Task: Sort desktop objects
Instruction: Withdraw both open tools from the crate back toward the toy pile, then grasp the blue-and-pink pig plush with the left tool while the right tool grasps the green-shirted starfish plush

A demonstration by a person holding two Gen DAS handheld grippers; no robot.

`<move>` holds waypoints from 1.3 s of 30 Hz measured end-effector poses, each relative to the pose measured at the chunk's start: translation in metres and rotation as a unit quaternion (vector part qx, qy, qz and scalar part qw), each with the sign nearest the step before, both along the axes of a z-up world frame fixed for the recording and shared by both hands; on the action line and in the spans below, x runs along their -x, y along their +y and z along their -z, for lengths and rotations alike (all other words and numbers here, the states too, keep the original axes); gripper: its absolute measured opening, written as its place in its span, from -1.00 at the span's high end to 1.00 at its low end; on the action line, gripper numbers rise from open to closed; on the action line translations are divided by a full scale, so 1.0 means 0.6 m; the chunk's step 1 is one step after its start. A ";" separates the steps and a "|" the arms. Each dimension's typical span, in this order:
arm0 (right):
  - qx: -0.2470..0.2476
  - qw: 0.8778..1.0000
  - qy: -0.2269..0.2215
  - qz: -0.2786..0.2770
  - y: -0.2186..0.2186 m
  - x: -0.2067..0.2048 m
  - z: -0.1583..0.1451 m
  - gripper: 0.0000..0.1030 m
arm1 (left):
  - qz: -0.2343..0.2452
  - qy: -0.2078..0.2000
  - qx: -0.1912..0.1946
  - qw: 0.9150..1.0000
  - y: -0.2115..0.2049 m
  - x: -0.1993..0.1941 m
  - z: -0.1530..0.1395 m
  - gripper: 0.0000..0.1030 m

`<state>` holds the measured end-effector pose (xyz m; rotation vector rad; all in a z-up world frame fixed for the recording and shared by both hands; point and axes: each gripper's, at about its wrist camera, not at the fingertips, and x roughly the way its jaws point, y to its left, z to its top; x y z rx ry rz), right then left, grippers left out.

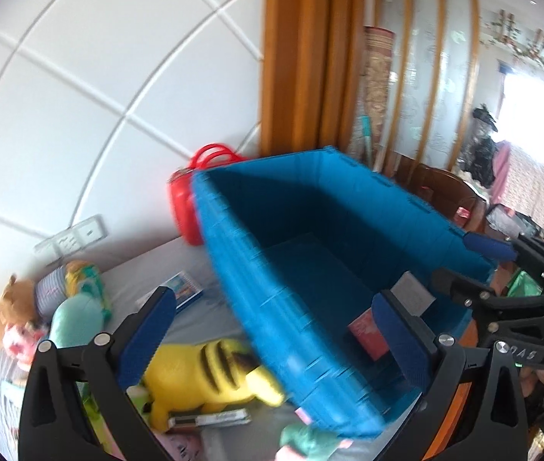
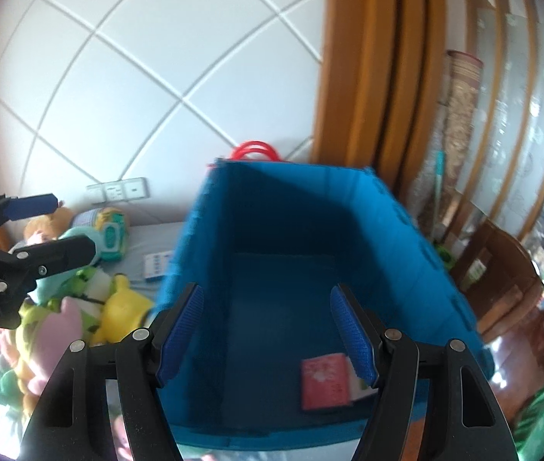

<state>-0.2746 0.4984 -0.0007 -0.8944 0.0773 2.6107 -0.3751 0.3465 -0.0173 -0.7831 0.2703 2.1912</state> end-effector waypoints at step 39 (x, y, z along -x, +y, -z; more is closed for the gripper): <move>0.006 0.969 -0.153 -0.193 -0.574 0.270 0.220 -0.54 | -0.204 -0.153 0.066 0.965 -0.698 0.129 0.322 -1.00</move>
